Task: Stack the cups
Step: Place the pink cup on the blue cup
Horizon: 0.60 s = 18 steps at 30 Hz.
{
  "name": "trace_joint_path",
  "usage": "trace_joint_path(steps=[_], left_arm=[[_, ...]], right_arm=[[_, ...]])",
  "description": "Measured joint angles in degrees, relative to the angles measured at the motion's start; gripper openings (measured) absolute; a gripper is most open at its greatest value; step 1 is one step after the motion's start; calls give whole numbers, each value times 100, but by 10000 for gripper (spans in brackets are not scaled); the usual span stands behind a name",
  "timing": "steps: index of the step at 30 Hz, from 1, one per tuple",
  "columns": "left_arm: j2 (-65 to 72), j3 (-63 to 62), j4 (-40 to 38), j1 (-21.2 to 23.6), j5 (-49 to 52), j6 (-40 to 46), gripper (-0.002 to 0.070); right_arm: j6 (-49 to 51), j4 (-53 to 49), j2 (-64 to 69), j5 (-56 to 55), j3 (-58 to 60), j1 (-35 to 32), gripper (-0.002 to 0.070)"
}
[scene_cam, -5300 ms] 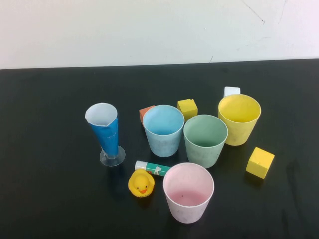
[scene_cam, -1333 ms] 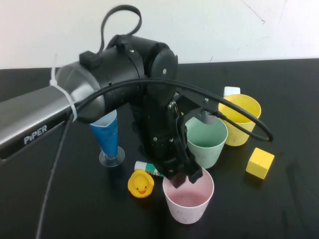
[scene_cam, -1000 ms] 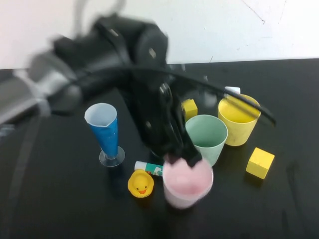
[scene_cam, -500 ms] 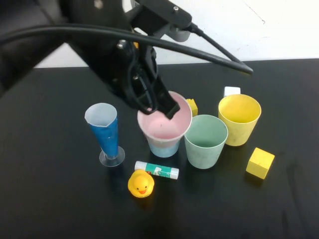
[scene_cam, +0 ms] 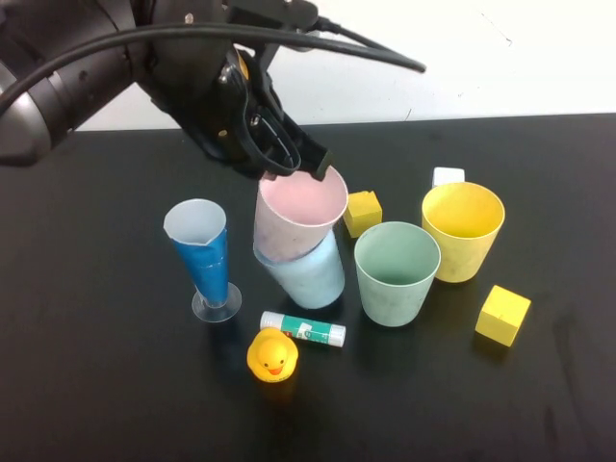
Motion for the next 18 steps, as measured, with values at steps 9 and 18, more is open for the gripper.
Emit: trace_joint_path(steps=[9, 18], left_arm=[[74, 0, -315, 12, -411, 58, 3], [262, 0, -315, 12, -305, 71, 3]], right_arm=[[-84, -4, 0, -50, 0, 0, -3], [-149, -4, 0, -63, 0, 0, -3]])
